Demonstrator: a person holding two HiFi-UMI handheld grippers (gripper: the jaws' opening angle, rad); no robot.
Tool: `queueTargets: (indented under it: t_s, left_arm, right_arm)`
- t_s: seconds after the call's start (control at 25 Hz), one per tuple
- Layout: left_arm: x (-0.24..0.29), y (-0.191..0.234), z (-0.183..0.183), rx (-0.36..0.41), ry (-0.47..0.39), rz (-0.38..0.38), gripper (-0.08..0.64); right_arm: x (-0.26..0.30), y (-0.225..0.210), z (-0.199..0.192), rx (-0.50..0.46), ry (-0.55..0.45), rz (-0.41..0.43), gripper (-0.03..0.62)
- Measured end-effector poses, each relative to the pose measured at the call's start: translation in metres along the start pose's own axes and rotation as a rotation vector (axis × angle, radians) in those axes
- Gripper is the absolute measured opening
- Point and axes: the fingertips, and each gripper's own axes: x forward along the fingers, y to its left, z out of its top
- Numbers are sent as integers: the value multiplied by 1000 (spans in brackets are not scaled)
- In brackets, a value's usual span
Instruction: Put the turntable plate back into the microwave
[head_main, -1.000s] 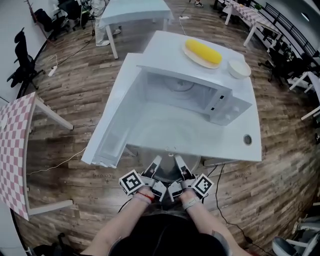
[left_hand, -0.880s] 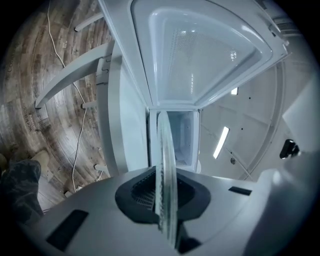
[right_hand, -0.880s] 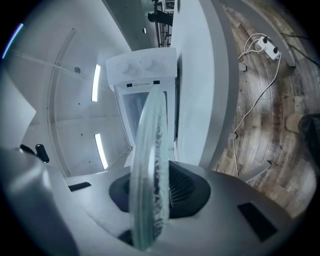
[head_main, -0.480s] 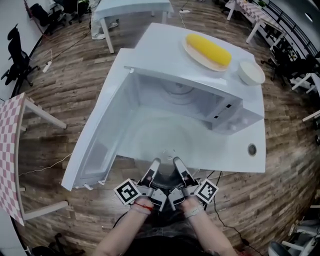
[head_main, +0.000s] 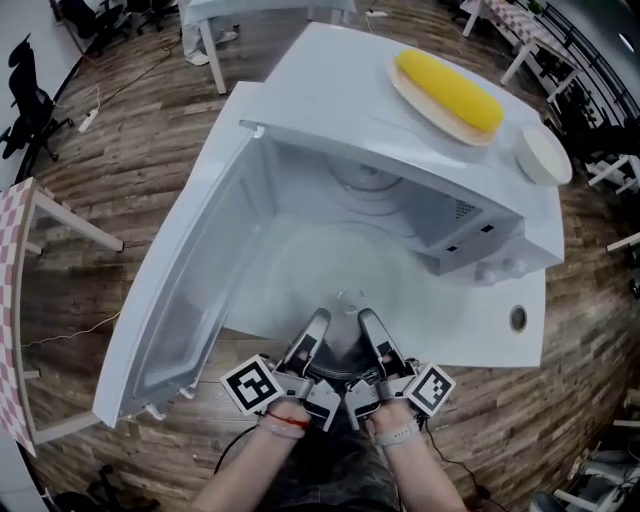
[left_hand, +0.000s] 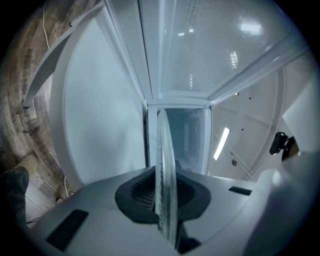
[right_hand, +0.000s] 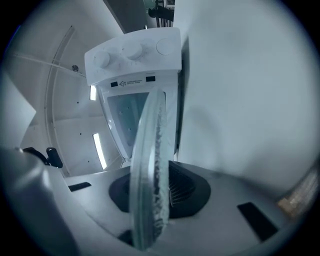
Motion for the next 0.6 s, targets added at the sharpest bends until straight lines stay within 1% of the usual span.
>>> queueTargets:
  t_s: [0.12,0.24,0.4,0.6]
  left_arm:
    - [10,1,6,0,0,-2,32]
    - [20,-3,13,18,9,-2,32]
    - [35,-5,21,23,11,-4,32]
    - [48,-4,26,10,9,-10,32]
  right_arm:
    - [11,1,7,-11,5,6,74]
    - [21,4,12,-6,-3,20,74]
    - [35,3,21,-3,-7,11,74]
    - [45,1,29,-13,-7,-2,74]
